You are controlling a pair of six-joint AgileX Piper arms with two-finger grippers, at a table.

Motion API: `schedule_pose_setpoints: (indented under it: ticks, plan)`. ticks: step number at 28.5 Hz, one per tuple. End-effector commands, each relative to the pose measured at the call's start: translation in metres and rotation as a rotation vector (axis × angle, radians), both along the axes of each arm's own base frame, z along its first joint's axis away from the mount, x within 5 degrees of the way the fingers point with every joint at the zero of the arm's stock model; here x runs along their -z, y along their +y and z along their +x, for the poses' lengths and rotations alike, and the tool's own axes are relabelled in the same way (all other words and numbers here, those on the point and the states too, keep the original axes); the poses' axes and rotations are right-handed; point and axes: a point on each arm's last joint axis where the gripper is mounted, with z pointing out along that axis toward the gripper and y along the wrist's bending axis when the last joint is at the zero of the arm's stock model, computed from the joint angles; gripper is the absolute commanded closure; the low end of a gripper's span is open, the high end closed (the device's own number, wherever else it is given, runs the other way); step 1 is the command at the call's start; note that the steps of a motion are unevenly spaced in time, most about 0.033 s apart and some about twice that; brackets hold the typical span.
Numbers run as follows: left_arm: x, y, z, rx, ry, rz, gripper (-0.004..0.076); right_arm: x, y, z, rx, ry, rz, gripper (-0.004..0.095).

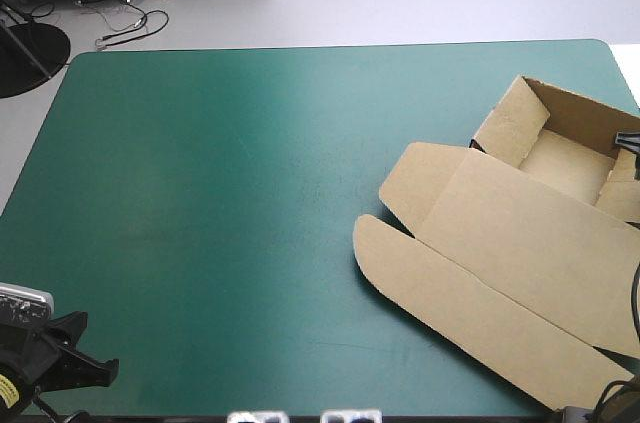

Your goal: Fold the box

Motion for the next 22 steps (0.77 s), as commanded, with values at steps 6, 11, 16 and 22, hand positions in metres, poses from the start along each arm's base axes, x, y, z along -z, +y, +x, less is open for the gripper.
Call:
schedule_pose_setpoints:
  ticks: [6, 11, 16, 22]
  plan:
    - [-0.009, 0.000, 0.002, 0.005, -0.049, -0.002, 0.0734, -0.079, 0.025, -0.041, -0.011, -0.228, -0.032, 0.0425]
    - [-0.011, -0.001, 0.002, 0.051, -0.097, 0.016, 0.0734, -0.110, 0.059, -0.066, -0.091, -0.399, 0.091, 0.0637]
    - [-0.012, -0.004, -0.001, 0.077, -0.132, -0.035, 0.0734, -0.122, 0.104, -0.102, -0.242, -0.462, 0.096, 0.0931]
    - [0.016, -0.010, -0.002, 0.129, -0.115, -0.072, 0.0734, -0.114, 0.161, -0.171, -0.438, -0.555, 0.085, 0.0923]
